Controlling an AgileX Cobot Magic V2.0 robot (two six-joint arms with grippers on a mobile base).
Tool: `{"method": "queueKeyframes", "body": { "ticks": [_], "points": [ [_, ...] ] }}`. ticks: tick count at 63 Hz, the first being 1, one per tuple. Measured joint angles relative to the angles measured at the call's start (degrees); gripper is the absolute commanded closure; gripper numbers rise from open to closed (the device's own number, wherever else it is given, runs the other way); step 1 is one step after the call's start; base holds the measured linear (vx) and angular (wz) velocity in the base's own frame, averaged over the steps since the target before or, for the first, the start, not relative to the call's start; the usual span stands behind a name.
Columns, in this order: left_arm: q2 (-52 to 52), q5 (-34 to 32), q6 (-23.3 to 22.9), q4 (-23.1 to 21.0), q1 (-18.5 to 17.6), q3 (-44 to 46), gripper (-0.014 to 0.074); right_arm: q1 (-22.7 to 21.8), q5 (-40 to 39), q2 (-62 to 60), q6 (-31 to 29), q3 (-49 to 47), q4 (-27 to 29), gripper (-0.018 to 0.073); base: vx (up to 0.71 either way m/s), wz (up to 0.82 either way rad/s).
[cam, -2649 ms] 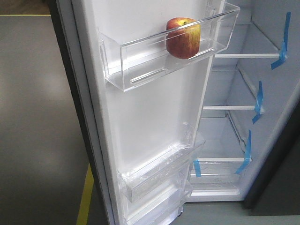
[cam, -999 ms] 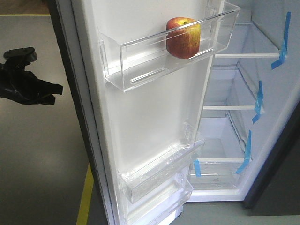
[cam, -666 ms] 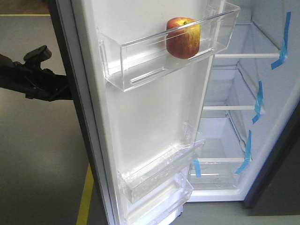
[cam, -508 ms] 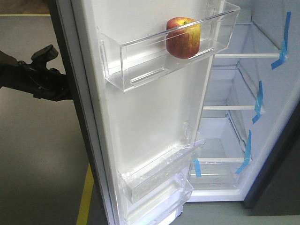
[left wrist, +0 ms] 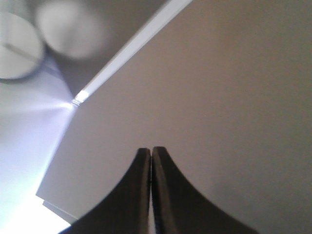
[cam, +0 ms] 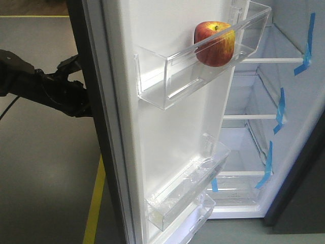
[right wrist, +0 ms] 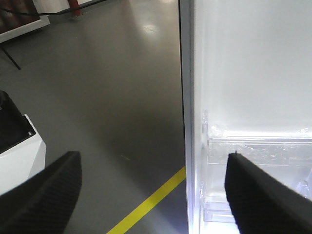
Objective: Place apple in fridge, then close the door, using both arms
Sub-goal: 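Reach the left gripper to the outer edge of the refrigerator door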
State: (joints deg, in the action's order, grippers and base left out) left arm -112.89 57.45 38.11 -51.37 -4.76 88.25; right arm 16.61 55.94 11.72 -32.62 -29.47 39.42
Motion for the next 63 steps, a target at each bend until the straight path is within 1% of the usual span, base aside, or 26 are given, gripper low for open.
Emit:
{"method": "queueKeyframes", "body": {
  "ticks": [15,26,35,42,53,63],
  "points": [
    [0.0,-1.5,0.8,-1.1,-5.1,0.0,0.0603,0.0,0.0,0.0,0.0,0.0,0.0,-0.0017,0.0,0.0],
    [0.0,-1.7,1.6,-2.9,-8.7,0.0,0.0603,0.0,0.0,0.0,0.0,0.0,0.0,-0.0017,0.0,0.0],
    [0.0,-1.9,3.0,-5.2,-11.1,0.0,0.0603,0.0,0.0,0.0,0.0,0.0,0.0,-0.0017,0.0,0.0],
    [0.0,-2.3,4.4,-7.8,-13.2,0.0,0.0603,0.0,0.0,0.0,0.0,0.0,0.0,-0.0017,0.0,0.0],
    [0.0,-2.8,6.8,-11.7,-17.2,0.0,0.0603,0.0,0.0,0.0,0.0,0.0,0.0,-0.0017,0.0,0.0],
    [0.0,-5.0,7.6,-12.9,-20.9,0.0,0.0603,0.0,0.0,0.0,0.0,0.0,0.0,-0.0017,0.0,0.0]
  ]
}}
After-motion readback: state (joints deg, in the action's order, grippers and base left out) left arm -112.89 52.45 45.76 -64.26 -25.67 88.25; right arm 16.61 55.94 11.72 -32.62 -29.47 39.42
